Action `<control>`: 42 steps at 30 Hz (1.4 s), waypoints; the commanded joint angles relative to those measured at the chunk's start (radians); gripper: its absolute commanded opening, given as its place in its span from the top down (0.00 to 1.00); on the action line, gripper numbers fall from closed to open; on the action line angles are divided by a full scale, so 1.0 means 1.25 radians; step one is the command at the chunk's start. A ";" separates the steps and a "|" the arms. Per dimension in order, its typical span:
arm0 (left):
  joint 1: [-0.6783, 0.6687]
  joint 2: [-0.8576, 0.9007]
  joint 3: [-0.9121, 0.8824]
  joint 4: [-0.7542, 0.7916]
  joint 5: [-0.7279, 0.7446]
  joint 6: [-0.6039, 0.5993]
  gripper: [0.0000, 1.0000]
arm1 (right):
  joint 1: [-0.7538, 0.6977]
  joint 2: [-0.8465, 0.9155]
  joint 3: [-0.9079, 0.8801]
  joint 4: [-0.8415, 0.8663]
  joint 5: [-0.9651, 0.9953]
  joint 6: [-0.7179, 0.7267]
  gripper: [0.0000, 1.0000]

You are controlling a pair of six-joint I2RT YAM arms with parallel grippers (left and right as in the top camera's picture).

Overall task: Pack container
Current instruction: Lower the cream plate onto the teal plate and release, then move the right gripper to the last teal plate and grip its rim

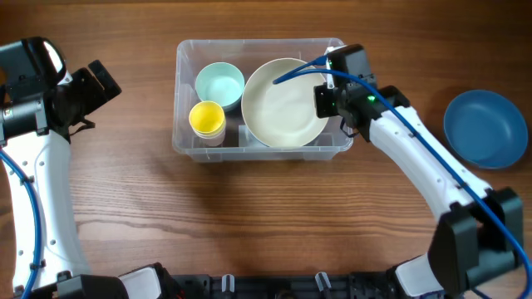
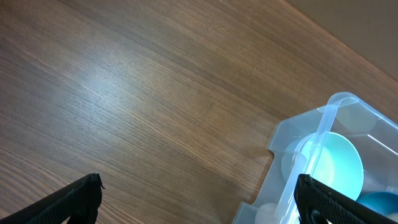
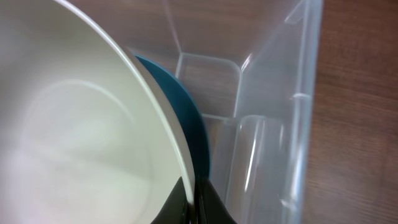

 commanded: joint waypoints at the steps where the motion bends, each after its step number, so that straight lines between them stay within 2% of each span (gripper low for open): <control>1: 0.004 -0.011 0.012 -0.001 0.009 -0.010 0.00 | 0.002 0.022 0.022 0.017 -0.008 0.019 0.96; 4: 0.004 -0.011 0.012 -0.001 0.009 -0.010 0.00 | 0.003 0.023 0.022 0.027 -0.010 0.018 0.96; 5: 0.004 -0.011 0.012 -0.001 0.009 -0.010 0.00 | 0.003 0.023 0.022 0.029 -0.010 0.018 0.89; 6: 0.004 -0.011 0.012 -0.001 0.009 -0.010 0.00 | 0.003 0.023 0.022 0.032 -0.010 0.018 0.74; 8: 0.004 -0.011 0.012 -0.001 0.009 -0.010 0.00 | 0.003 0.023 0.022 0.032 -0.010 0.017 0.60; 11: 0.004 -0.011 0.012 -0.001 0.009 -0.010 0.00 | 0.002 0.016 0.022 0.033 -0.009 0.010 0.50; 18: 0.004 -0.011 0.012 -0.001 0.009 -0.010 0.00 | 0.002 -0.070 0.023 0.031 -0.004 0.035 0.48; 24: 0.004 -0.011 0.012 -0.001 0.009 -0.010 0.00 | -0.033 -0.212 0.025 -0.091 0.175 0.163 0.52; 28: 0.004 -0.011 0.012 -0.001 0.009 -0.010 0.00 | -0.150 -0.309 0.025 -0.239 0.221 0.290 0.55; 30: 0.004 -0.011 0.012 -0.001 0.009 -0.010 0.00 | -0.232 -0.338 0.025 -0.286 0.204 0.306 0.55; 31: 0.004 -0.011 0.012 -0.001 0.009 -0.010 0.00 | -0.285 -0.349 0.025 -0.307 0.187 0.306 0.51; 33: 0.004 -0.011 0.012 -0.001 0.009 -0.010 0.00 | -0.377 -0.353 0.024 -0.334 0.162 0.305 0.51; 42: 0.004 -0.011 0.012 -0.001 0.009 -0.010 0.00 | -0.699 -0.257 0.017 -0.362 0.015 0.291 0.52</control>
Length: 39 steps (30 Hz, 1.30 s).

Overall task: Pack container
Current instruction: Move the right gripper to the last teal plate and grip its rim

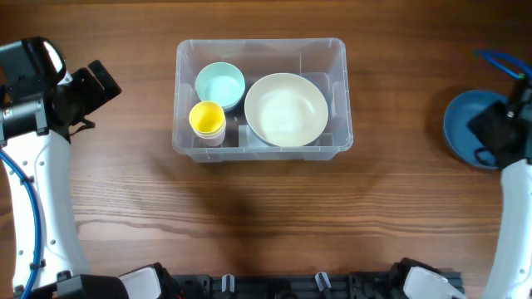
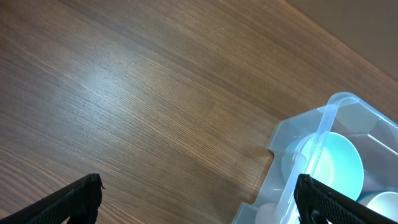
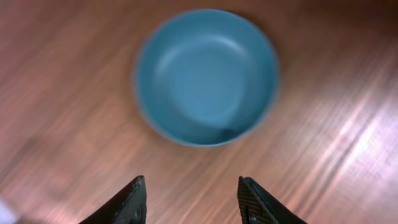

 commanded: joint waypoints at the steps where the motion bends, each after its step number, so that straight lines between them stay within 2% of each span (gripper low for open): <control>1: 0.004 -0.011 0.012 -0.001 0.009 -0.010 0.00 | -0.099 0.068 0.005 0.009 -0.104 0.010 0.53; 9: 0.004 -0.011 0.012 -0.001 0.009 -0.010 0.00 | -0.214 0.214 0.004 0.007 -0.135 0.009 0.53; 17: 0.004 -0.011 0.012 -0.001 0.009 -0.010 0.00 | -0.237 0.312 0.003 0.020 -0.172 0.003 0.53; 25: 0.004 -0.011 0.012 -0.001 0.009 -0.010 0.00 | -0.237 0.340 -0.009 0.061 -0.166 0.006 0.52; 33: 0.004 -0.011 0.012 -0.001 0.009 -0.010 0.00 | -0.237 0.342 -0.104 0.175 -0.172 0.066 0.51; 39: 0.004 -0.011 0.012 -0.001 0.009 -0.010 0.00 | -0.237 0.342 -0.131 0.221 -0.179 0.067 0.51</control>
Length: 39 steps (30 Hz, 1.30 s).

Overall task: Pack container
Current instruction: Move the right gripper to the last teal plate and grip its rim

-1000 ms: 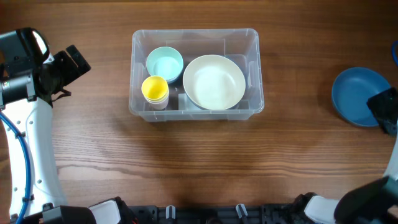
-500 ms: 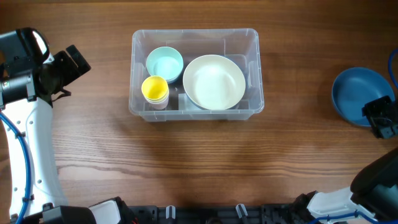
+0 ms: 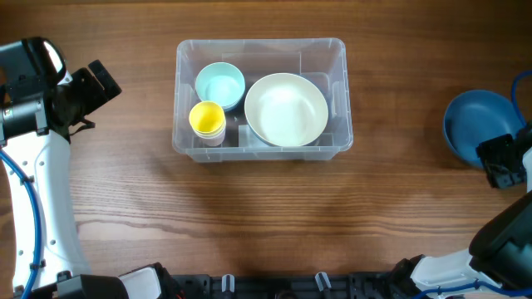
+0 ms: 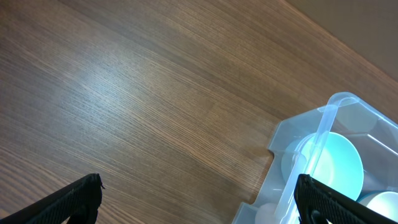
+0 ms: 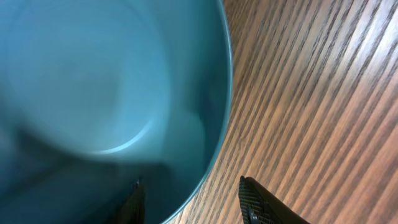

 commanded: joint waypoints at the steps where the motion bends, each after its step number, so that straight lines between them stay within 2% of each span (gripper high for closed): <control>1: 0.004 -0.011 0.012 -0.001 0.009 -0.010 0.00 | -0.001 0.010 -0.009 0.016 -0.016 0.019 0.51; 20: 0.004 -0.011 0.012 -0.001 0.009 -0.010 0.00 | -0.008 0.068 -0.010 0.067 -0.022 0.039 0.51; 23: 0.004 -0.011 0.012 -0.001 0.009 -0.010 0.00 | -0.008 0.068 -0.010 0.069 -0.022 0.039 0.66; 28: 0.004 -0.011 0.012 -0.001 0.009 -0.010 0.00 | -0.008 0.068 -0.010 0.066 -0.022 0.039 0.67; 31: 0.004 -0.011 0.012 -0.001 0.009 -0.010 0.00 | -0.008 0.068 -0.010 0.066 -0.022 0.042 0.80; 35: 0.004 -0.011 0.012 -0.001 0.009 -0.010 0.00 | -0.008 0.068 -0.010 0.067 -0.038 0.045 0.83; 39: 0.004 -0.011 0.012 -0.001 0.009 -0.010 0.00 | -0.008 0.068 -0.010 0.067 -0.050 0.035 0.96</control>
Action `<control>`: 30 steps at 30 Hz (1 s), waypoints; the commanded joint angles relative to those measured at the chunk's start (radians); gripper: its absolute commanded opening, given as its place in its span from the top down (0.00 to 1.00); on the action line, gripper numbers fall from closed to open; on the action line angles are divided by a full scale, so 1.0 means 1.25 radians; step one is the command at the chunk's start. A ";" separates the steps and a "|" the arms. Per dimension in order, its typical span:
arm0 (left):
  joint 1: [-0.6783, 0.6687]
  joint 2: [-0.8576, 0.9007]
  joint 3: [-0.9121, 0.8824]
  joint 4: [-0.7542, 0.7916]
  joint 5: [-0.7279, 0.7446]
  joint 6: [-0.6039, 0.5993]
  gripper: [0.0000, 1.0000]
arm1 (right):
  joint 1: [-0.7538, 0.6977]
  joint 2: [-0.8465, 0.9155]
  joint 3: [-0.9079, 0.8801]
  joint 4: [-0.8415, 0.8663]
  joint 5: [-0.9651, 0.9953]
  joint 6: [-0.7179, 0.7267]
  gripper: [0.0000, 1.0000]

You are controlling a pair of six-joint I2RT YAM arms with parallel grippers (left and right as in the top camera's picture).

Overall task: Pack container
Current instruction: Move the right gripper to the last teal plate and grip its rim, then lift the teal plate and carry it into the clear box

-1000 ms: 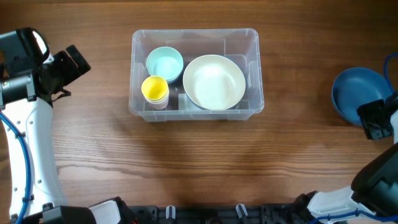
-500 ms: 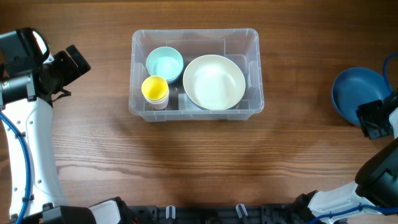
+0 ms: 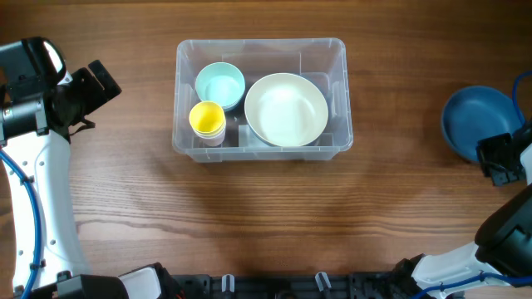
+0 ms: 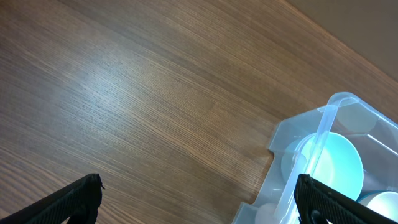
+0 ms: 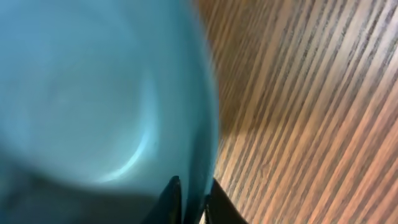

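A blue bowl [image 3: 474, 121] sits on the table at the far right; my right gripper [image 5: 194, 199] is shut on its near rim, one finger inside and one outside. The bowl [image 5: 93, 93] fills most of the right wrist view. The clear plastic container [image 3: 262, 148] stands at mid-table and holds a large cream bowl [image 3: 285, 109], a pale teal bowl [image 3: 219, 83] and a yellow cup [image 3: 207, 118]. My left gripper [image 4: 198, 202] stays open over bare table to the left of the container [image 4: 323, 124], nothing between its fingers.
The wooden table [image 3: 266, 224] stretches wide in front of the container. My left arm [image 3: 41, 149] runs down the left edge. My right arm [image 3: 507, 166] is at the right edge, beside the blue bowl.
My right gripper, open around the blue bowl's rim before, is now shut on that rim. The bowl has shifted only slightly. The left arm and the container's contents are unchanged.
My right gripper was shut on the cream bowl's rim inside the container. It then hovered open above the blue bowl at the far right, the cream bowl left in the container. Then it straddled the blue bowl's rim, and now it grips it.
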 commanded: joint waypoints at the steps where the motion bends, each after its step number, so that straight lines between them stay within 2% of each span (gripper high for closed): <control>1: 0.004 -0.011 0.012 -0.001 0.009 -0.010 0.00 | -0.003 0.016 -0.009 -0.004 -0.026 -0.010 0.96; 13: 0.004 -0.011 0.012 -0.001 0.009 -0.010 0.00 | -0.003 -0.049 0.025 -0.001 -0.213 -0.180 0.96; 18: 0.004 -0.011 0.012 -0.001 0.009 -0.010 0.00 | 0.015 -0.181 0.047 -0.006 -0.292 -0.275 0.96; 21: 0.004 -0.011 0.012 -0.001 0.009 -0.010 0.00 | 0.033 -0.270 0.062 -0.024 -0.298 -0.282 0.96; 26: 0.004 -0.011 0.012 -0.001 0.009 -0.010 0.00 | 0.114 -0.418 0.067 -0.026 -0.366 -0.304 0.96; 30: 0.004 -0.011 0.012 -0.001 0.009 -0.010 0.00 | 0.252 -0.492 0.067 -0.025 -0.365 -0.352 0.96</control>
